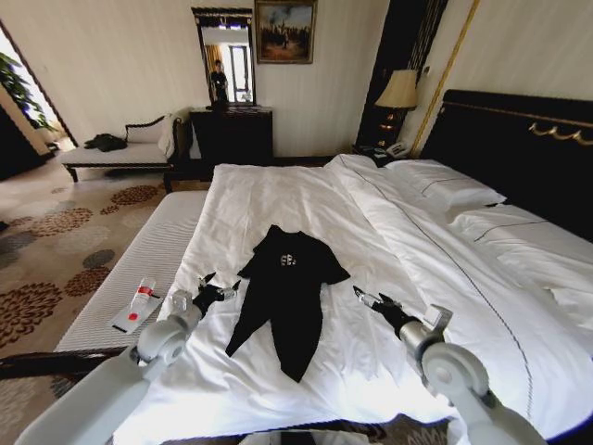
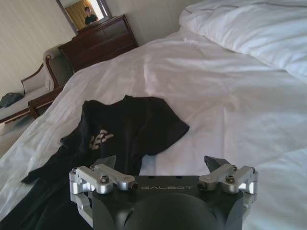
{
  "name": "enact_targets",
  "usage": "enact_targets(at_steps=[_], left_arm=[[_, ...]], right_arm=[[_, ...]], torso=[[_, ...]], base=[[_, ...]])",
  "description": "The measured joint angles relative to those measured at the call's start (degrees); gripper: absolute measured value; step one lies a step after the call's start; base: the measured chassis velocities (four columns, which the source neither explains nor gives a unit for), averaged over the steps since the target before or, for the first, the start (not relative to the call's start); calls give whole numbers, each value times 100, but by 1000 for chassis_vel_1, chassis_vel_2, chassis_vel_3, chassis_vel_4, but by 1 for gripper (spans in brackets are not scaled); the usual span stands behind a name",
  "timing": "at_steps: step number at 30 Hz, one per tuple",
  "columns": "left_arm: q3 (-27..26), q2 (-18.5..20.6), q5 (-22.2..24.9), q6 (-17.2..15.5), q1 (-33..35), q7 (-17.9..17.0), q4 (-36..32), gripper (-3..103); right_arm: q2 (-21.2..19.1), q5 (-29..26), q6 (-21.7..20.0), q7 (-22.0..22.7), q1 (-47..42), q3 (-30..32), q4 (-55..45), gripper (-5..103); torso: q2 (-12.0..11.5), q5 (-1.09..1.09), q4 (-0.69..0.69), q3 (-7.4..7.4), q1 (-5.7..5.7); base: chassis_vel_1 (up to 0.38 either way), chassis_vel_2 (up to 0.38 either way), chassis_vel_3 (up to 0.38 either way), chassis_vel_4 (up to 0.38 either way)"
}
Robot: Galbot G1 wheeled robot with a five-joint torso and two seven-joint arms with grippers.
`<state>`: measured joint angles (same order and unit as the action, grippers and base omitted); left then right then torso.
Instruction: Fold the clothes on the bed.
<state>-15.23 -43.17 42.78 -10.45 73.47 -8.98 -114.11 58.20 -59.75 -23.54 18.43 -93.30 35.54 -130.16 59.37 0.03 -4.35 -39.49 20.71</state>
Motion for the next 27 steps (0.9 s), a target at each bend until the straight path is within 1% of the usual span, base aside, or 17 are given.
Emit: enact_targets(at_steps=[1,5,6,8,11,12,14,15,19,20,22,25,26,27], left_arm=[[0,0,0,0,0,0,0,100],[-416,-80,-91,178,695,57,-212,100],[-416,-80,-91,178,695,57,-212,100],[-590,-117,-203,264,996,62,-268,100],[-775,-161,-297,337,1319,61,-377,100],[-775,-161,-297,337,1319,61,-377,100],[-895,-183,-322,363,1525,90,-504,100],[-895,-183,-322,363,1525,90,-504,100],[-934,-213,-298,403,1649,103,-617,100],[-934,-213,-298,403,1649,103,-617,100],[-894,-212,-278,404,1670,101,-668,100],[-858,-151,-170,402,1748,95,-806,100],[-858,-151,-170,402,1748,95,-806,100],[-859,-107,-90,398,1799,94,-868,100]], right_arm=[[0,0,0,0,0,0,0,100],[453,244,-12,-148,-667,-42,-261,100],[453,244,-12,-148,-667,-42,-261,100],[678,311,-16,-172,-871,-153,-277,100],[856,222,-125,-106,-1041,-279,-277,100],[856,222,-125,-106,-1041,-279,-277,100],[908,83,-342,-70,-1137,-351,-277,100],[908,83,-342,-70,-1137,-351,-277,100],[885,-301,-633,31,-1043,-436,-255,100],[885,-301,-633,31,-1043,-436,-255,100],[807,-499,-723,70,-948,-462,-231,100],[644,-973,-950,102,-860,-464,-224,100],[644,-973,-950,102,-860,-464,-224,100],[594,-1169,-1061,73,-861,-462,-230,100]], torso=[[0,0,0,0,0],[0,1,1,0,-1],[0,1,1,0,-1],[0,1,2,0,-1],[0,1,2,0,-1],[0,1,2,0,-1],[0,0,1,-1,0],[0,0,1,-1,0],[0,0,1,0,0],[0,0,1,0,0],[-1,1,2,0,0],[-1,0,2,-1,1],[-1,0,2,-1,1],[-1,0,1,-1,1]], base=[[0,0,0,0],[0,0,0,0],[0,0,0,0],[0,0,0,0],[0,0,0,0],[0,0,0,0],[0,0,0,0],[0,0,0,0],[0,0,0,0],[0,0,0,0],[0,0,0,0],[0,0,0,0],[0,0,0,0],[0,0,0,0]])
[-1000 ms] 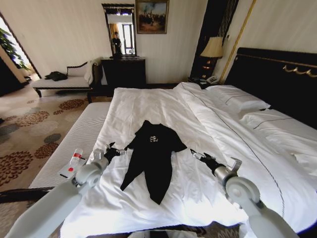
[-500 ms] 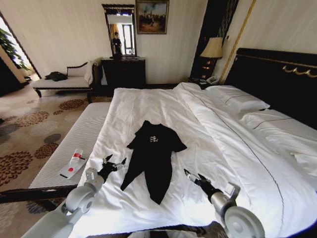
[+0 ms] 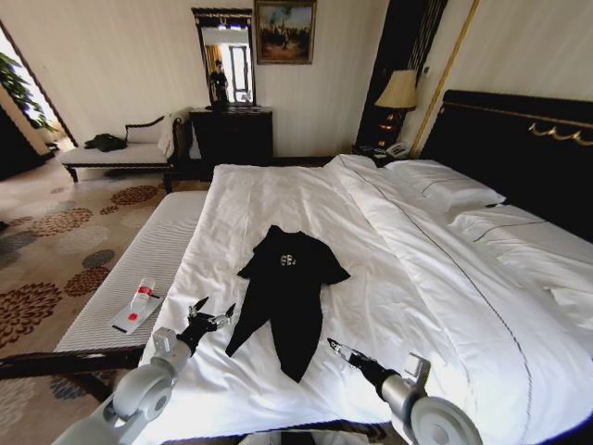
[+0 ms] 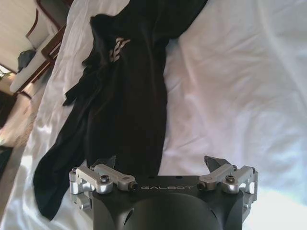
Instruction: Fold the clothes on the bed.
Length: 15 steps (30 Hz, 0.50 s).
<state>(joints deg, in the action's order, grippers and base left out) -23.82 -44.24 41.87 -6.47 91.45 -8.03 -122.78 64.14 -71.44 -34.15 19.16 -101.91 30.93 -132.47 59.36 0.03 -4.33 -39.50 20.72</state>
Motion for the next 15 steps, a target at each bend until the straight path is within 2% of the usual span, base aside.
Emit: enact_targets(at_steps=[3,4,7,15], left_arm=[[-47,196,294,-19,207,1,-223,100],[-47,196,294,-19,207,1,-223,100],[-167,434,548,-59,424,-45,-453,100],[-592,626,995,-148,897,-137,-859,100]], right_arm=[[-197,-395,-250,-399,-6,-86,80,100],[-197,-395,-250,-399,-6,-86,80,100],[-337,-601,-381,-774,129,-345,338,100],[-500,-549,-399,-1004,337,-811,481,100]], torso=[[0,1,0,0,0],[0,1,0,0,0],[0,1,1,0,0],[0,0,1,0,0]], base=[[0,0,0,0],[0,0,0,0],[0,0,0,0],[0,0,0,0]])
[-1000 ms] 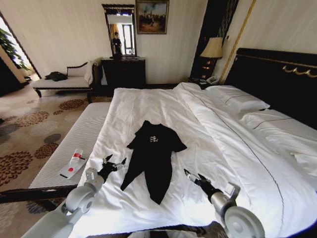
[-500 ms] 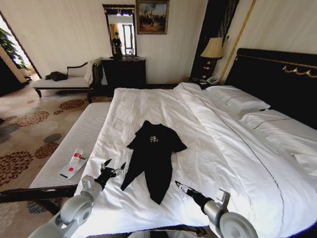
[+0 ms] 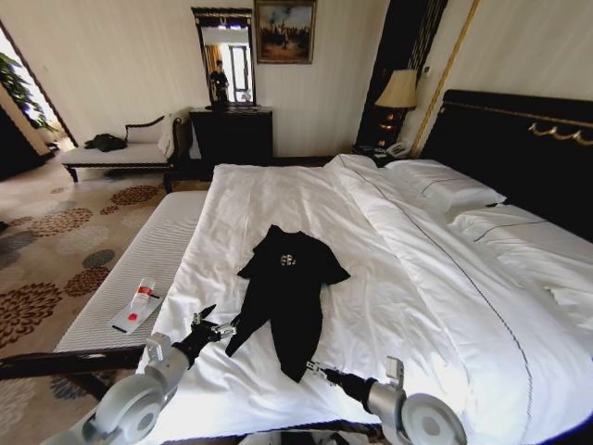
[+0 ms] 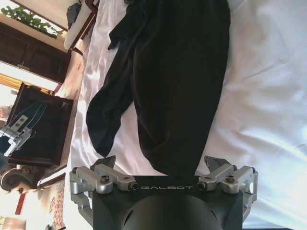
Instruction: Fold the clothes on the bed.
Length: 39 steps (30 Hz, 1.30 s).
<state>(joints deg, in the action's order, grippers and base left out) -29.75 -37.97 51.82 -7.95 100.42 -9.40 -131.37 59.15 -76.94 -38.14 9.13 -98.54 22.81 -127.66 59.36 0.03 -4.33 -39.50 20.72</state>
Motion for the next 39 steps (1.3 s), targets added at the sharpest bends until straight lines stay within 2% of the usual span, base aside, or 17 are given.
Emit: enact_targets(at_steps=[6,14,17,20,23,31,37,38,39], left_arm=[[-121,-54,123,-31,191,-66,-140,100],[83,-277,87,-41,167,-212,-385,100],[196,-332,25,-85,186,-417,-574,100],[235,-308,50,-130,184,-526,-713,100],[211,-116,294,-213,156,-727,-947,100],[124,107,555,-251,-62,-832,-974,100],[259,162,583,-257,-260,-848,-851,100],[281,185,602,-259,-306,-857,-837,100],[345,263,687,-265,-473,-896,-791,100]], right_arm=[[-83,-39,-5,-59,110,-95,151,100],[-27,54,-6,-197,292,-406,635,100],[-3,87,9,-232,383,-555,870,100],[36,68,24,-237,439,-602,945,100],[132,-25,40,-235,532,-636,982,100],[241,-98,82,-228,739,-706,1192,101],[302,-210,87,-200,960,-719,1358,90],[301,-241,87,-190,997,-719,1371,84],[262,-310,84,-172,1021,-684,1361,73]], torso=[[0,2,0,0,0],[0,1,-1,0,0],[0,1,0,0,0],[0,0,0,0,0],[0,0,-1,0,0],[0,1,-1,0,0],[1,2,0,0,0],[0,2,0,0,0],[0,1,0,0,0]], base=[[0,0,0,0],[0,0,0,0],[0,0,0,0],[0,0,0,0],[0,0,0,0],[0,0,0,0],[0,0,0,0],[0,0,0,0],[0,0,0,0]])
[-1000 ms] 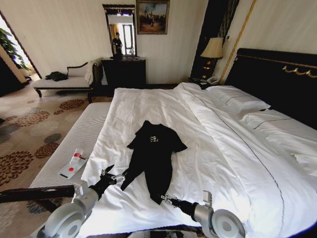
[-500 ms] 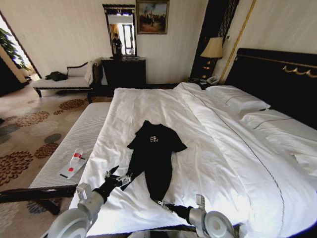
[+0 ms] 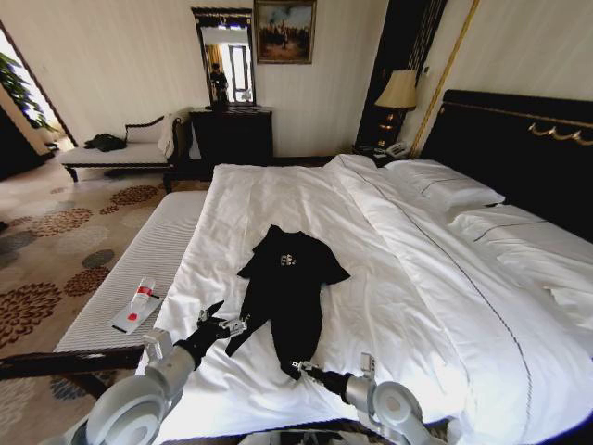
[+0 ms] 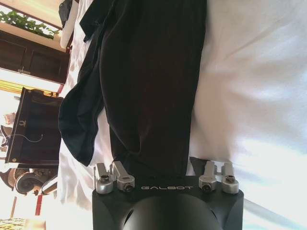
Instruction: Fold the clothes on the bed.
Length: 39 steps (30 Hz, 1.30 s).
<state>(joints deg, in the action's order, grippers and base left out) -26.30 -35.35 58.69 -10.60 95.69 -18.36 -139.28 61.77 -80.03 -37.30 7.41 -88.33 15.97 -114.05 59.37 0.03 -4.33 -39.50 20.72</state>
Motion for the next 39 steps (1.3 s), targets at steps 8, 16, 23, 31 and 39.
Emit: enact_targets(at_steps=[8,16,23,31,39], left_arm=[[231,27,58,-3,-338,-40,136,100],[263,27,47,-3,-350,-45,156,100],[187,-5,-37,-3,-190,-44,141,100],[-245,-103,-455,-7,531,139,169,100],[-532,-230,-2192,73,1860,574,322,100]], right_arm=[[83,13,-10,15,-244,28,-269,46],[211,84,-22,20,-414,18,-415,14],[209,121,-22,22,-474,50,-489,1],[138,178,-9,22,-499,121,-500,1],[85,182,12,47,-474,212,-534,1]], torso=[[0,0,-1,0,0],[0,0,0,0,0],[0,0,0,0,0],[0,0,0,0,0],[1,0,1,1,0]], base=[[0,0,0,0],[0,0,0,0],[0,0,0,0],[0,0,0,0],[0,0,0,0]])
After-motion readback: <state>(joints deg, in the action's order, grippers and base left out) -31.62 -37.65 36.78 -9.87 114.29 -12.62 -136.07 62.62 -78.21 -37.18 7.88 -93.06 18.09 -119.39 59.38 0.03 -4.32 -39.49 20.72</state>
